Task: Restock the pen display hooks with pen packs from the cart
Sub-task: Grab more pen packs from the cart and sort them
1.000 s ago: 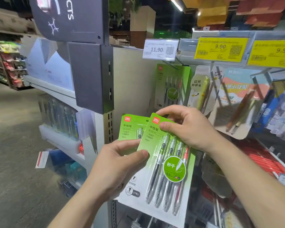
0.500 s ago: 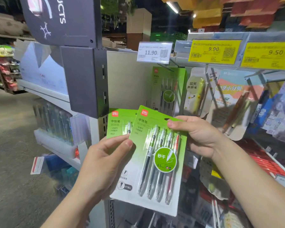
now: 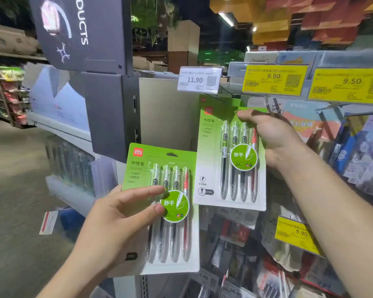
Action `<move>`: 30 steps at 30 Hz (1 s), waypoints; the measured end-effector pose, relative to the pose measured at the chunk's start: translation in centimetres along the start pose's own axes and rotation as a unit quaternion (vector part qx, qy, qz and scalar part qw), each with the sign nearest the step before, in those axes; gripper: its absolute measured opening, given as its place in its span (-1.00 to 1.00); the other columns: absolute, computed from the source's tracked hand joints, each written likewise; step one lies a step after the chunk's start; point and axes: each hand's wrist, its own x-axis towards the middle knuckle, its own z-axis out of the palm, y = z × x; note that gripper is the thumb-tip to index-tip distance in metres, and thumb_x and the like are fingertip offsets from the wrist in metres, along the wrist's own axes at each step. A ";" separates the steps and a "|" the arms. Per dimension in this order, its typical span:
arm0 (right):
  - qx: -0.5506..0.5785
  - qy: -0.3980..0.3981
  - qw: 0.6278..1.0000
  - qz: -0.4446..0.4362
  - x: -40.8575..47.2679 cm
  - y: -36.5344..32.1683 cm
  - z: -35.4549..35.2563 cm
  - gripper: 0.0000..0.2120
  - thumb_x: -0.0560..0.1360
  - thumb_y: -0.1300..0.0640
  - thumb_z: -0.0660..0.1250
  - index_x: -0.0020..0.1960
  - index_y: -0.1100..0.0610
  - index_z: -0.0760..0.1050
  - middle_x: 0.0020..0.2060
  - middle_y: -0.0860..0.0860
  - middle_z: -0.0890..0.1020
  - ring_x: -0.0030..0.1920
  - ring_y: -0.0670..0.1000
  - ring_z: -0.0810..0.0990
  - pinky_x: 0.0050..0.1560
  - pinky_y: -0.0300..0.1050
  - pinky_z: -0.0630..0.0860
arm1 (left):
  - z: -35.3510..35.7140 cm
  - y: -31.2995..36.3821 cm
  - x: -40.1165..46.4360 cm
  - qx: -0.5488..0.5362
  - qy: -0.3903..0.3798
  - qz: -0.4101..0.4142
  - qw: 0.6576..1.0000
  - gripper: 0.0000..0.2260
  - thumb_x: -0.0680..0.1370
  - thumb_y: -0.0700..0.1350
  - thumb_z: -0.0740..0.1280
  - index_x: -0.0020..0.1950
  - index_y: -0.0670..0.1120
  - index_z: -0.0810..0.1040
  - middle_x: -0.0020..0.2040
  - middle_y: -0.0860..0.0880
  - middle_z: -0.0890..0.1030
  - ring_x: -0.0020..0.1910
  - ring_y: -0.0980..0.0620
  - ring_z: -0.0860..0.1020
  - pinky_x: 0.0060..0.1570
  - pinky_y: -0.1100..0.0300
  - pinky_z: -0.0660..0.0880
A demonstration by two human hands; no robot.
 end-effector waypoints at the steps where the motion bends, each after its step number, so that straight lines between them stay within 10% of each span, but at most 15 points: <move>1: -0.020 0.019 0.999 -0.021 0.2 -0.3 0.1 -0.71 0.19 -0.02 0.60 -0.13 0.07 0.75 -0.11 -0.04 0.77 0.06 0.03 0.71 0.34 0.09 0.54 | -0.3 0.0 -0.1 0.009 -0.004 0.003 1.000 -0.72 0.31 -0.12 0.57 -0.06 0.20 0.78 0.07 0.25 0.71 0.09 0.31 0.65 0.04 0.56 0.44; 8: -0.147 0.023 0.983 -0.106 -0.8 -0.1 2.8 -0.67 0.38 -0.11 0.52 -0.01 0.10 0.62 -0.24 -0.03 0.63 -0.19 0.02 0.59 -0.15 -0.10 0.50 | -1.7 -0.2 -1.1 0.026 -0.023 0.011 0.999 -0.76 0.30 -0.08 0.57 -0.07 0.17 0.79 0.13 0.19 0.70 0.16 0.23 0.65 0.16 0.46 0.48; 14: -0.177 -0.014 0.956 -0.232 -0.9 -0.9 5.6 -0.74 0.49 -0.12 0.41 0.07 0.03 0.60 -0.10 0.04 0.73 -0.09 0.08 0.67 0.04 0.03 0.61 | -2.0 0.5 -1.5 0.025 0.005 0.022 0.999 -0.76 0.29 -0.09 0.56 -0.11 0.21 0.78 0.08 0.23 0.71 0.12 0.29 0.64 0.07 0.53 0.45; 19: -0.185 -0.019 0.960 -0.211 -0.4 -1.9 6.0 -0.83 0.59 0.01 0.35 0.04 -0.17 0.37 -0.27 0.01 0.59 -0.31 0.01 0.50 -0.48 -0.32 0.33 | -2.1 0.9 -1.6 0.022 0.008 0.028 0.999 -0.75 0.29 -0.12 0.57 -0.12 0.20 0.78 0.07 0.23 0.72 0.09 0.32 0.64 0.04 0.59 0.41; 30: -0.172 -0.028 0.968 -0.182 1.0 -2.1 5.9 -0.83 0.59 -0.02 0.39 -0.06 -0.14 0.40 -0.35 -0.08 0.50 -0.39 -0.09 0.40 -0.50 -0.34 0.27 | -2.0 0.6 -1.2 0.000 -0.015 0.041 0.999 -0.75 0.29 -0.17 0.55 -0.10 0.12 0.80 0.13 0.13 0.72 0.15 0.20 0.66 0.11 0.49 0.48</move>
